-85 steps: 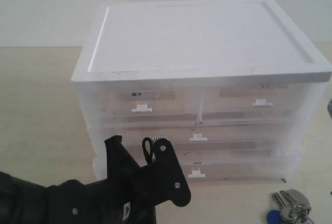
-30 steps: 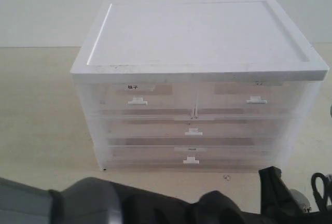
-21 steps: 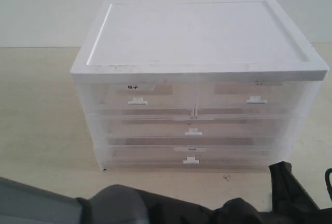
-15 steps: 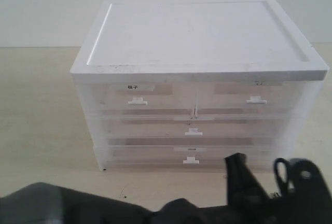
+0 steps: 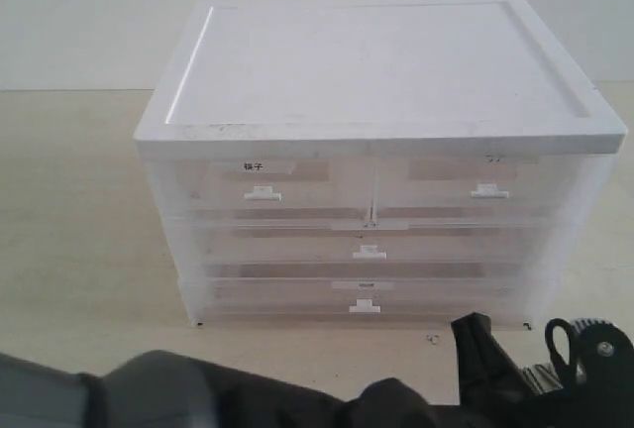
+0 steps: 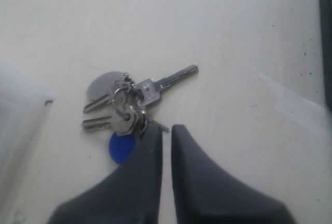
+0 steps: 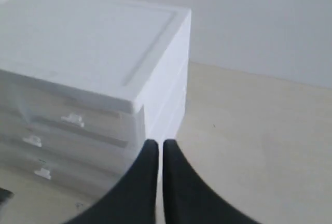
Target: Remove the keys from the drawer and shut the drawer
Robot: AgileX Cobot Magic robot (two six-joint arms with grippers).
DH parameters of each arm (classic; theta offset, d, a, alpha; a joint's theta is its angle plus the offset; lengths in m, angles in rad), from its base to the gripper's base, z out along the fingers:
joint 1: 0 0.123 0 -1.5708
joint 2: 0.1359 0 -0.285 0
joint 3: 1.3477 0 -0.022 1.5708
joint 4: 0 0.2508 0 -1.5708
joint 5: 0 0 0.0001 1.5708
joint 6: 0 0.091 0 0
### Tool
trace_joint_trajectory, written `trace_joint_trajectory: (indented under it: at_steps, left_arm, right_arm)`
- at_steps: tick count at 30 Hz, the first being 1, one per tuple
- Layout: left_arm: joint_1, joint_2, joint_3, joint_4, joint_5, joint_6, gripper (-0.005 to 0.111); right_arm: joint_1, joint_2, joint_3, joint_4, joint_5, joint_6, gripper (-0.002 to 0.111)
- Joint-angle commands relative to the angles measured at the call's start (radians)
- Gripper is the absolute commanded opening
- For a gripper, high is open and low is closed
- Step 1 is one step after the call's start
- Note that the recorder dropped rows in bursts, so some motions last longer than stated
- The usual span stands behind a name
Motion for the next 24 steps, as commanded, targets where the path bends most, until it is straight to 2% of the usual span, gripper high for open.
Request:
trace_joint_trajectory:
  at_steps: [1, 7, 10, 16, 20, 24]
  left_arm:
    - [0.023, 0.109, -0.093, -0.005, -0.109, 0.006, 0.005]
    - [0.062, 0.179, -0.182, -0.005, -0.124, 0.006, 0.005]
    - [0.107, 0.203, -0.231, -0.005, -0.145, -0.011, 0.005]
    - [0.243, 0.265, -0.291, -0.005, -0.494, -0.065, 0.005]
    - [0.224, 0.265, -0.291, -0.029, -0.485, 0.016, 0.005]
    - [0.174, 0.279, -0.309, -0.042, -0.376, 0.034, 0.005]
  right_arm:
    - [0.002, -0.095, -0.007, 0.031, -0.143, -0.078, 0.000]
    - [0.000, -0.095, -0.018, 0.045, -0.145, -0.108, 0.000]
    - [0.000, -0.095, -0.018, 0.041, -0.137, -0.108, 0.000]
    - [0.000, -0.095, -0.018, 0.045, -0.132, -0.108, 0.000]
    - [0.000, -0.095, -0.018, 0.045, -0.128, -0.116, 0.000]
    - [0.000, -0.095, -0.018, 0.045, -0.126, -0.116, 0.000]
